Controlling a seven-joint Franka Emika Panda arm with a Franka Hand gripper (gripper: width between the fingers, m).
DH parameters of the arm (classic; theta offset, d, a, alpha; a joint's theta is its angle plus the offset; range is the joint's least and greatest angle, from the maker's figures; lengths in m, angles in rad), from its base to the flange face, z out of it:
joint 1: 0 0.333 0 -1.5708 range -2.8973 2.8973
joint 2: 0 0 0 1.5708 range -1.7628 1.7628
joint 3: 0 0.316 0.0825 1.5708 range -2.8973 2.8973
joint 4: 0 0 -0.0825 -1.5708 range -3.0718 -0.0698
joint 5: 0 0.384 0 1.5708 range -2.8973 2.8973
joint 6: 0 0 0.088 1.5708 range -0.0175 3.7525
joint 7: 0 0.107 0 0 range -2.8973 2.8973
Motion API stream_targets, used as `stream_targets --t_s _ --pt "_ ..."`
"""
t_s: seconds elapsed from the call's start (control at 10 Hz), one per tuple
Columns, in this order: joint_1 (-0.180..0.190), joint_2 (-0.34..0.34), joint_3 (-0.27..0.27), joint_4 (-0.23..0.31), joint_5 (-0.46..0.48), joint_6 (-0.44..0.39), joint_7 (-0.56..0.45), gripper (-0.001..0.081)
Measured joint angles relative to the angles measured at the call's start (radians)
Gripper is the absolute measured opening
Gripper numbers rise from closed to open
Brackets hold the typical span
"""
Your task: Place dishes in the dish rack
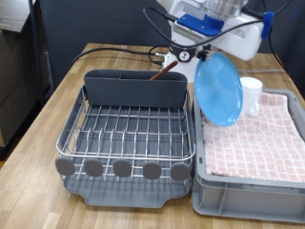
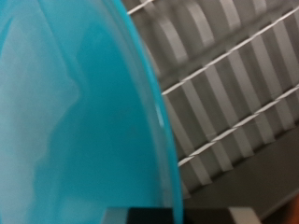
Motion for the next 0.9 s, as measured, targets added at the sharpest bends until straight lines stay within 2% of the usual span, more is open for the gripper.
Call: stream_targets --t_s 0.3,0.5,0.7,0.9 --pt "-0.034 -0.040 -0.043 0.000 -0.181 -0.015 -0.174 0.0020" --pt "-0.061 -0.064 -0.067 0.003 -0.296 -0.020 -0.243 0.0020" --pt "-0.074 -0.089 -0.085 0.013 -0.335 -0.019 -0.318 0.0020" --pt "-0.075 -0.083 -0.087 0.010 -0.339 -0.008 -0.316 0.0020"
